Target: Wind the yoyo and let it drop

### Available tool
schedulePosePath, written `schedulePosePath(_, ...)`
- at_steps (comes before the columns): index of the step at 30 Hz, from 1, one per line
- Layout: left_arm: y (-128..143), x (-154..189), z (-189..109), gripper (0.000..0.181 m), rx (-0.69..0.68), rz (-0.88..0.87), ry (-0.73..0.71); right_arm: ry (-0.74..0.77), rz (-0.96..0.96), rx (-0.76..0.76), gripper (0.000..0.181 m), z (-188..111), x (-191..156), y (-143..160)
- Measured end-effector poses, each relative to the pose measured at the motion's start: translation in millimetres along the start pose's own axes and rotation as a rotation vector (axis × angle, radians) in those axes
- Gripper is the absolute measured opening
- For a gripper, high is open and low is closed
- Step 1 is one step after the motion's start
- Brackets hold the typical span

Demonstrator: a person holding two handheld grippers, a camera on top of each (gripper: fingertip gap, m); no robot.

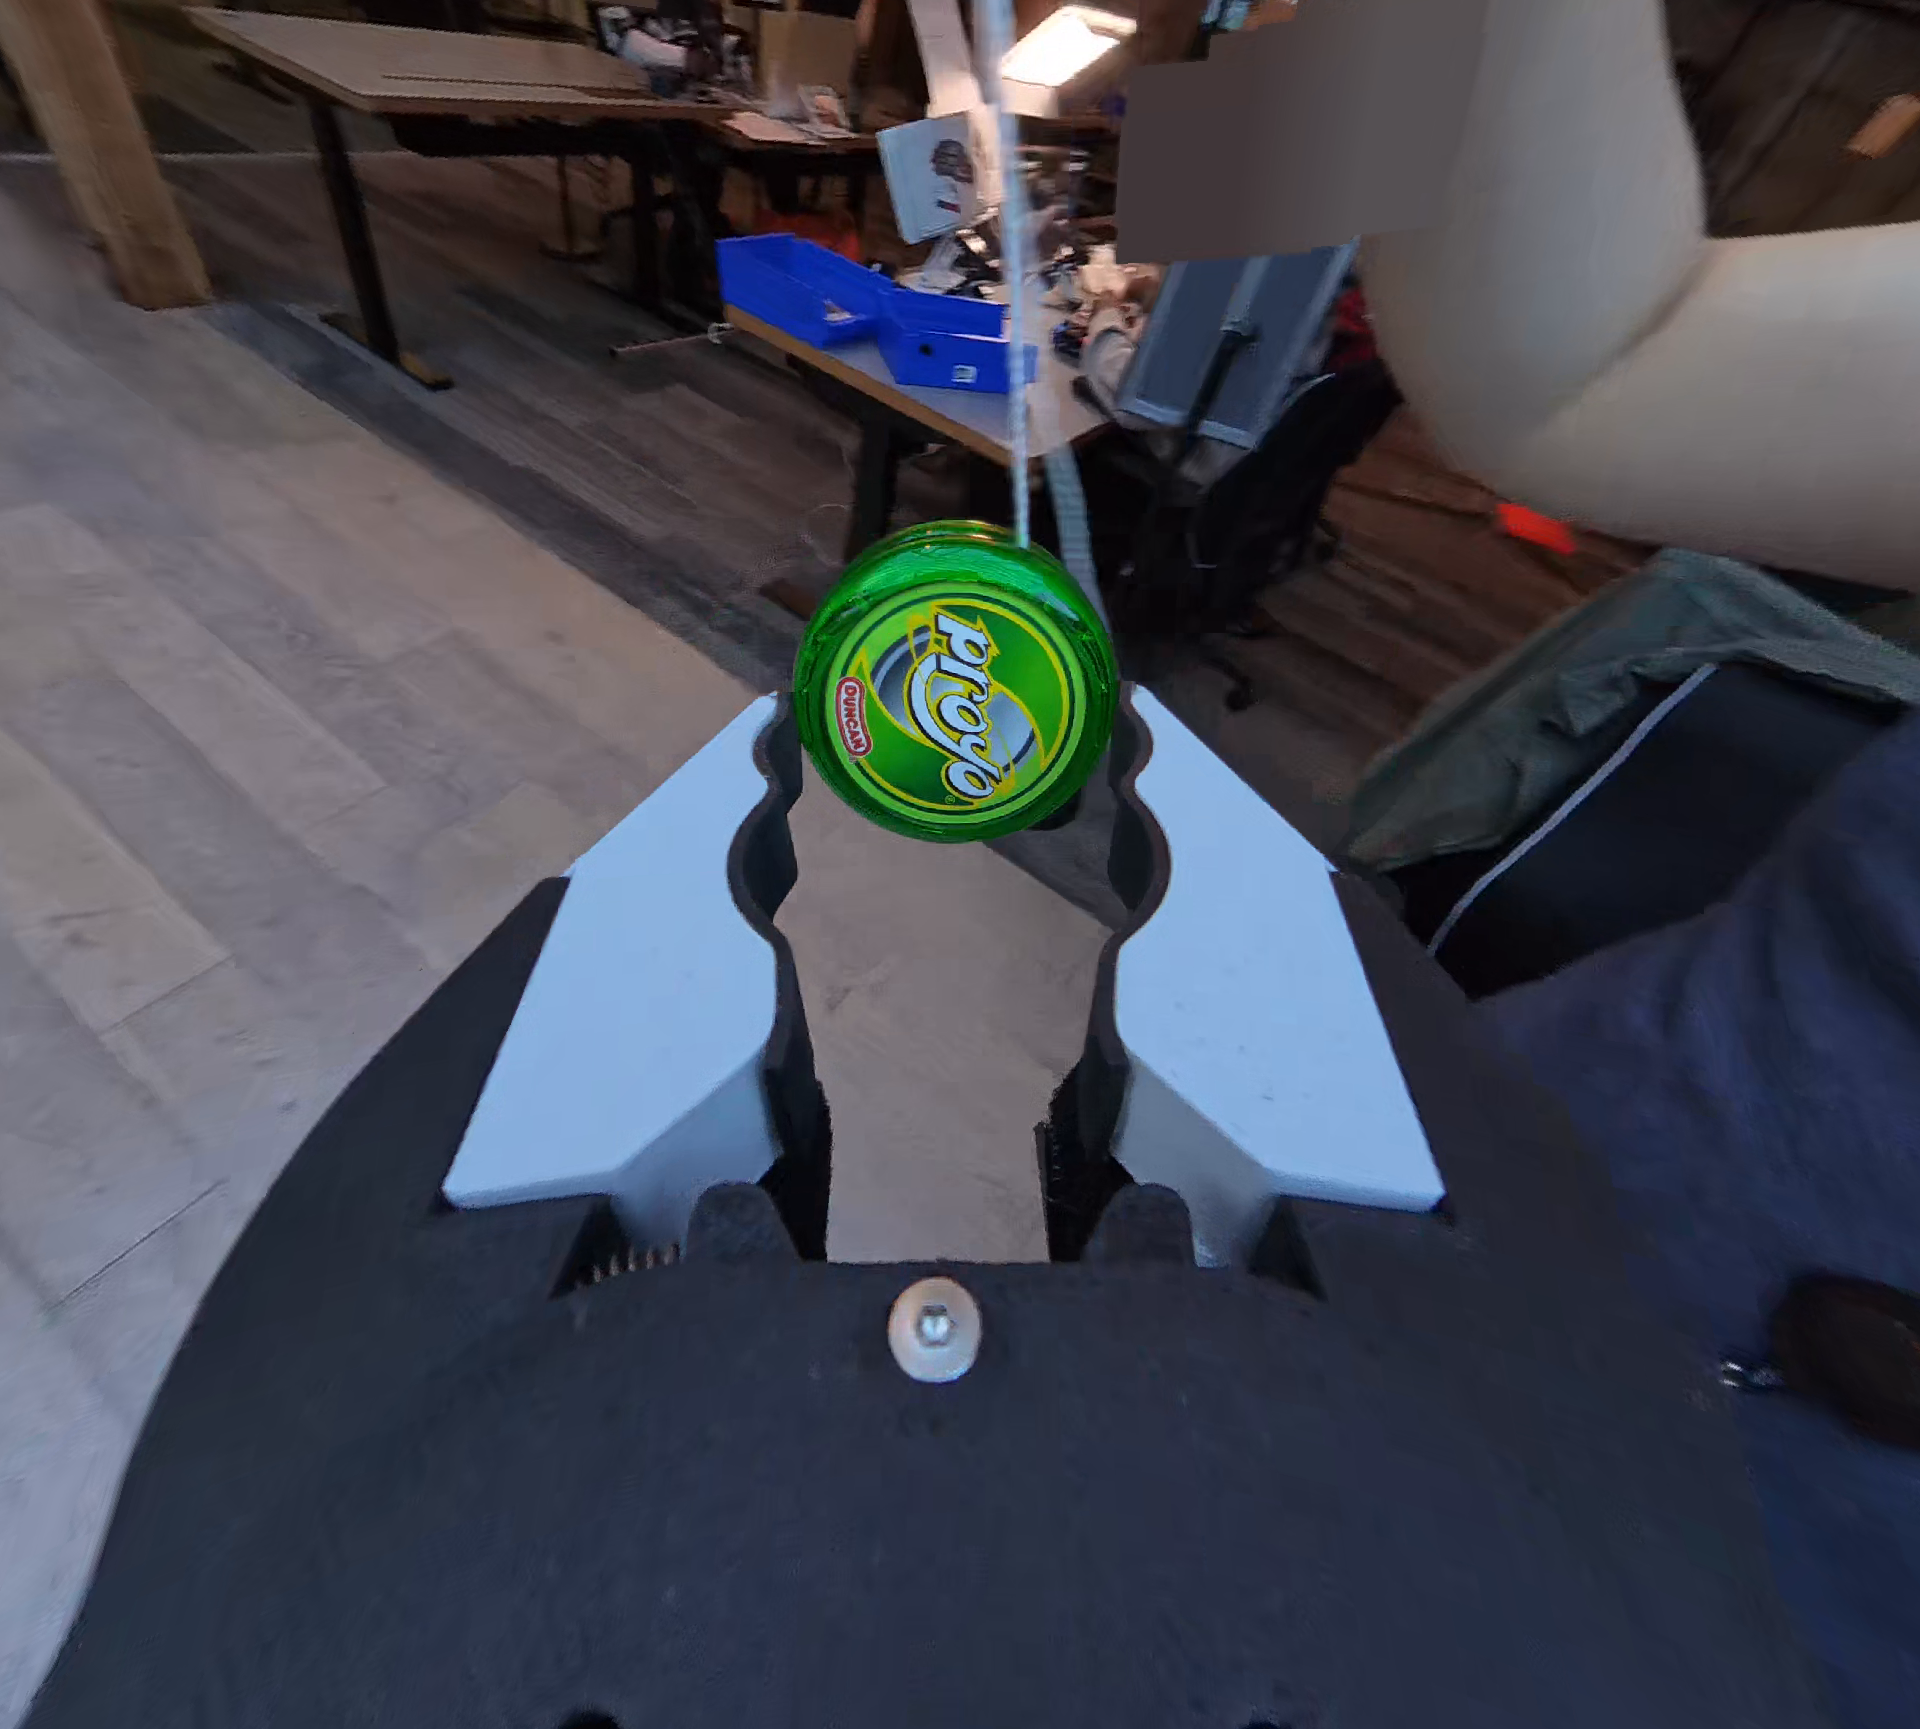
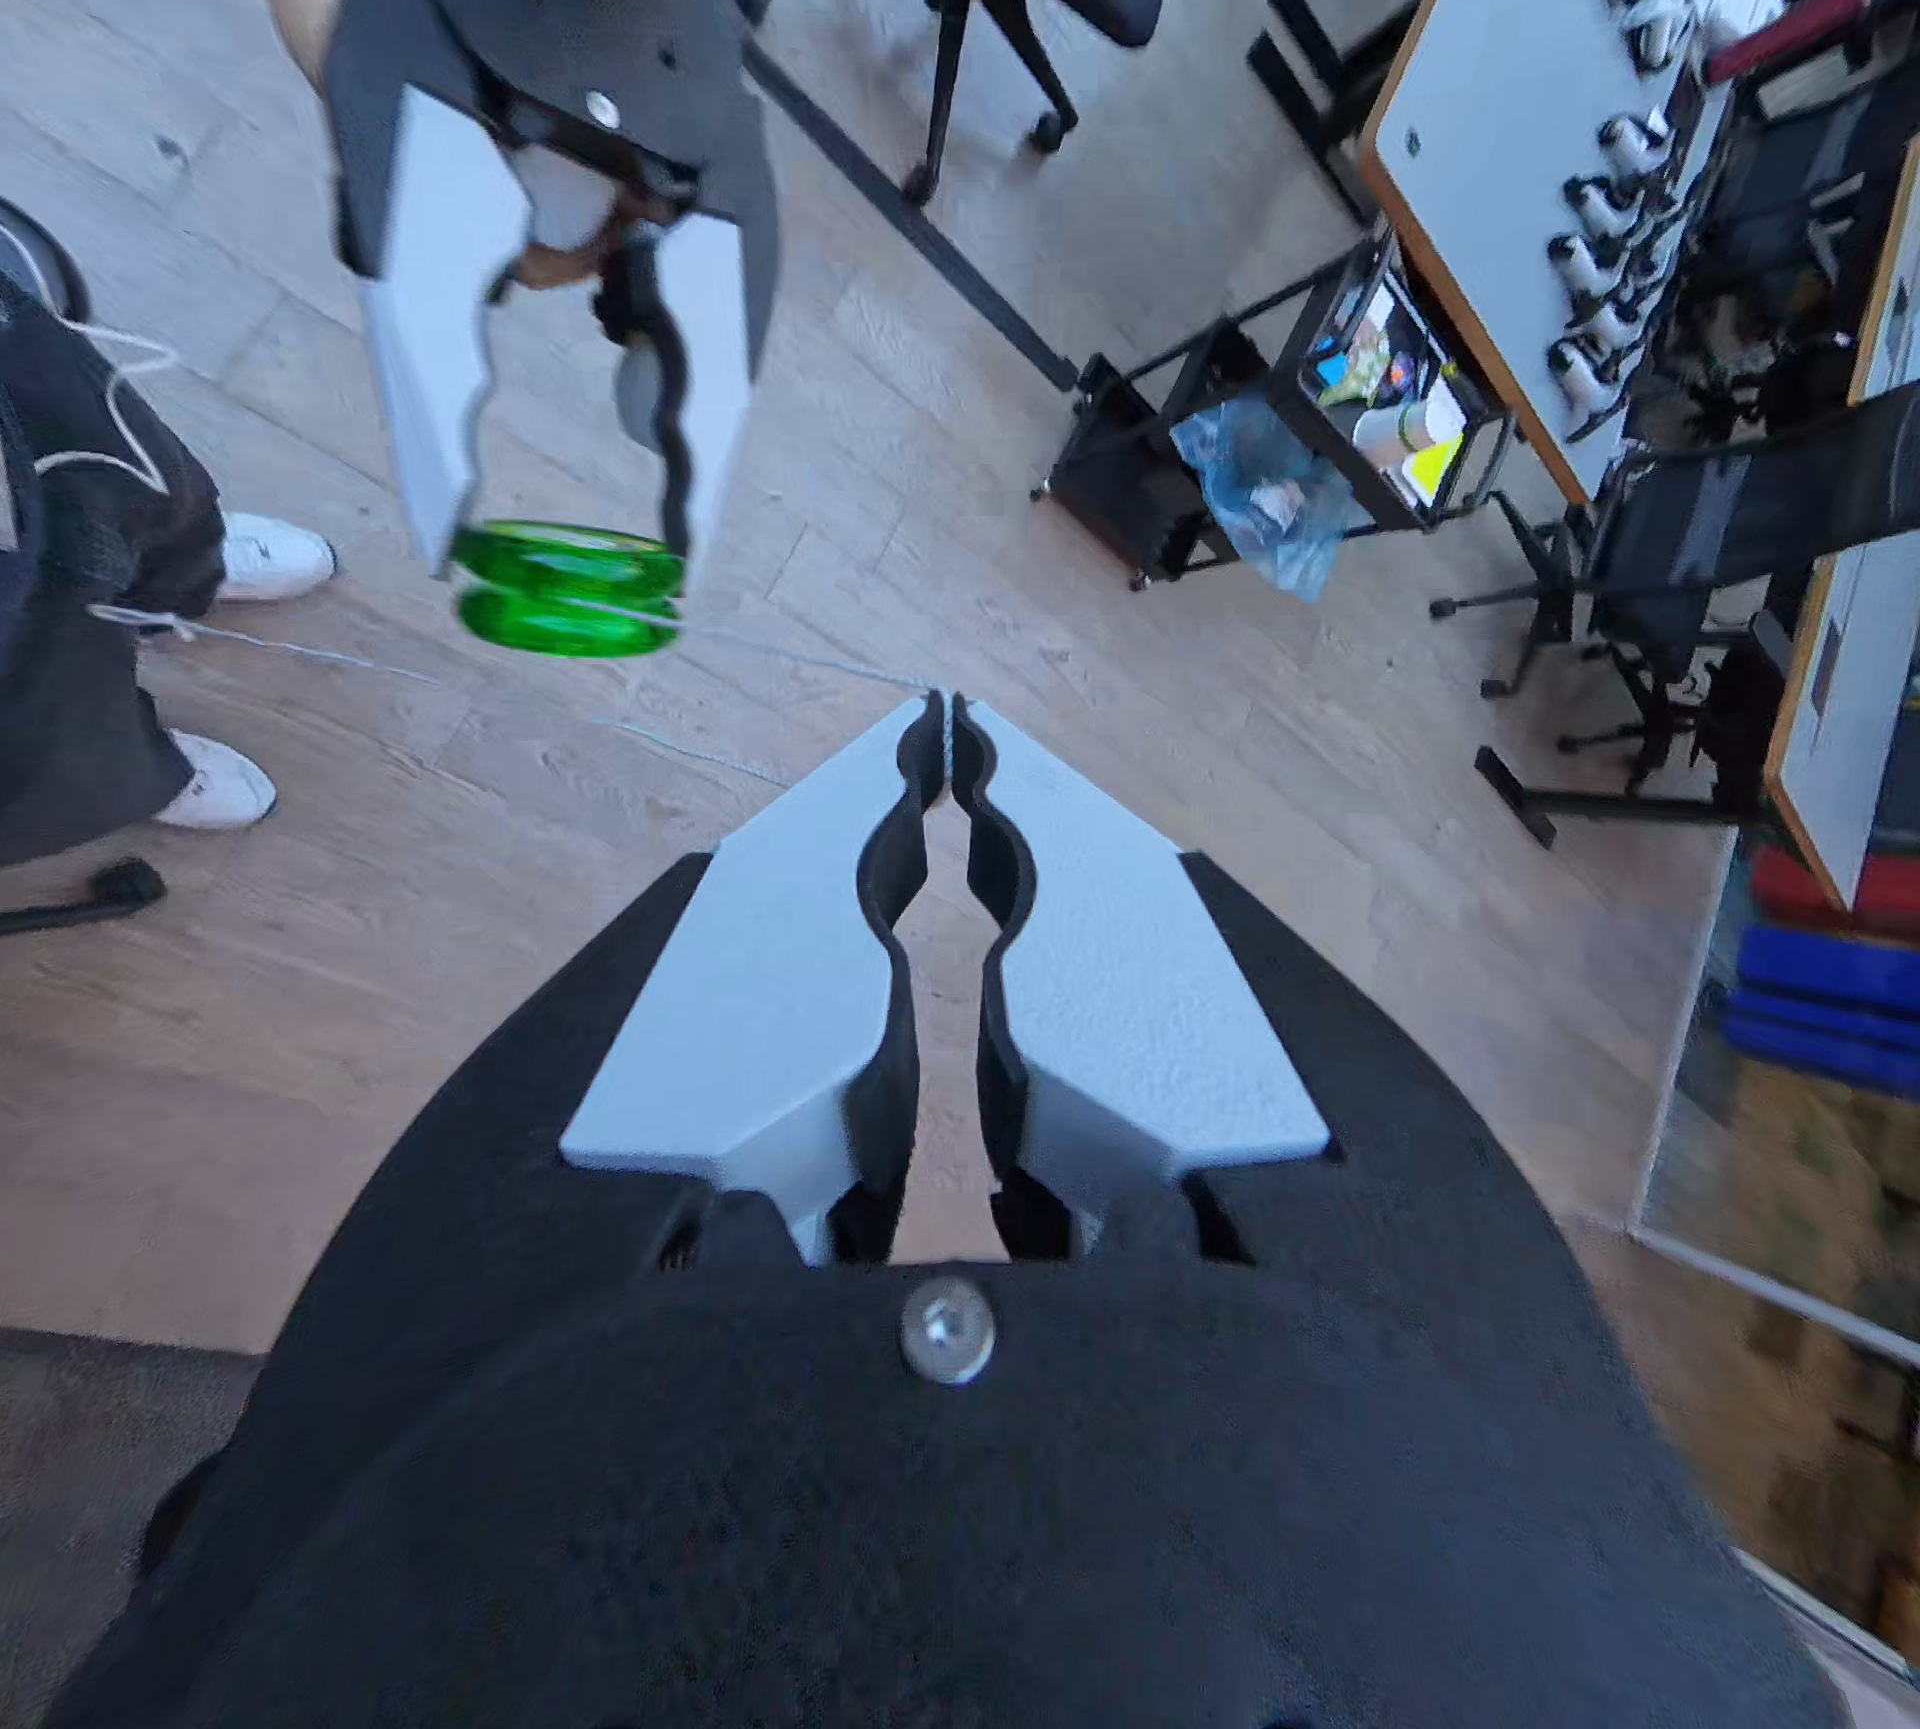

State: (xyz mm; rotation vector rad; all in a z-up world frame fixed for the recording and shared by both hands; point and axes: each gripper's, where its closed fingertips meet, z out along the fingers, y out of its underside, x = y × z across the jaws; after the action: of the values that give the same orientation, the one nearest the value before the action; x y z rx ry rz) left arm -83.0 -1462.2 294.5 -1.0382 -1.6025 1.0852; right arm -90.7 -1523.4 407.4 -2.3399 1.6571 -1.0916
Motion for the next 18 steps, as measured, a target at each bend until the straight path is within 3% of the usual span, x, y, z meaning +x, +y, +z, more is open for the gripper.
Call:
schedulePosePath(4,-33,55,-3,0.059,0.192,-0.086,0.248,-0.092,0.044,-0.142,0.000,33,4,40)
schedulePosePath(8,-89,63,-35,0.059,0.441,-0.145,0.321,-0.296,0.063,-0.118,0.000,83,-53,60)
schedulePosePath(11,-117,36,-61,0.059,0.564,-0.189,0.247,-0.475,0.058,0.066,0.000,102,-115,37)
schedulePosePath(13,-119,6,-71,0.059,0.564,-0.169,0.104,-0.535,0.085,0.222,0.000,101,-141,14)
schedulePosePath(15,-110,-24,-76,0.058,0.520,-0.121,-0.044,-0.543,0.109,0.390,0.000,85,-150,-13)
schedulePosePath(18,-84,-57,-76,0.058,0.390,-0.052,-0.216,-0.442,0.106,0.546,0.000,46,-136,-40)
